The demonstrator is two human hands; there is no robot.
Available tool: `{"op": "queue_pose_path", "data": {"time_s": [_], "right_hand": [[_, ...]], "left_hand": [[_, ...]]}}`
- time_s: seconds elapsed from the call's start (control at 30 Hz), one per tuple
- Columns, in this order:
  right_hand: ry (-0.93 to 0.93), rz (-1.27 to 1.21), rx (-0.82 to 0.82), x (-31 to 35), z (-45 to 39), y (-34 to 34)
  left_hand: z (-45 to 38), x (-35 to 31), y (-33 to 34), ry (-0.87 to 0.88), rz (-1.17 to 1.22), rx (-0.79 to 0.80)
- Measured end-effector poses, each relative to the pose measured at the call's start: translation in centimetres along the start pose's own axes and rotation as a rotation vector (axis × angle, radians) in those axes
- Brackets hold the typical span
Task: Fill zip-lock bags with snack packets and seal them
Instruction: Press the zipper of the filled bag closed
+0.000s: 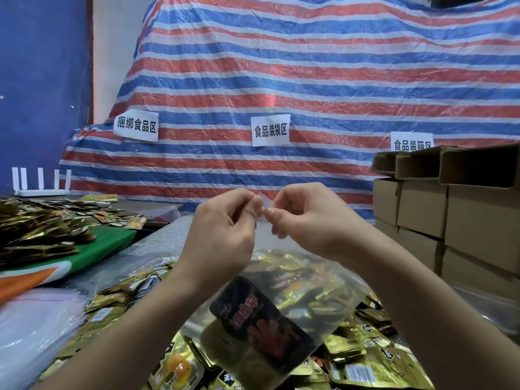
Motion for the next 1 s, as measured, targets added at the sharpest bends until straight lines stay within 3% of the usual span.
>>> {"op": "queue_pose_path", "data": {"time_s": [0.63,1.0], "right_hand": [[0.061,0.112,0.007,-4.1,2.9,0.0],[-0.043,0.137,-0.026,-5.1,3.7,0.4]], "left_hand": [[-1.3,1.1,-2.1,-0.025,-0.148,-0.159],[-1.5,1.6,-2.9,-0.008,-0.197,-0.195]]}}
Point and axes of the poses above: each hand's wrist, its own z-axis away from the middle knuckle, its own y-axis out of the palm, x = y × z, the point moved 1 cm from there along -z, towards the middle knuckle, and after that the axes turned 12 degrees about x, right-handed, at the moved point
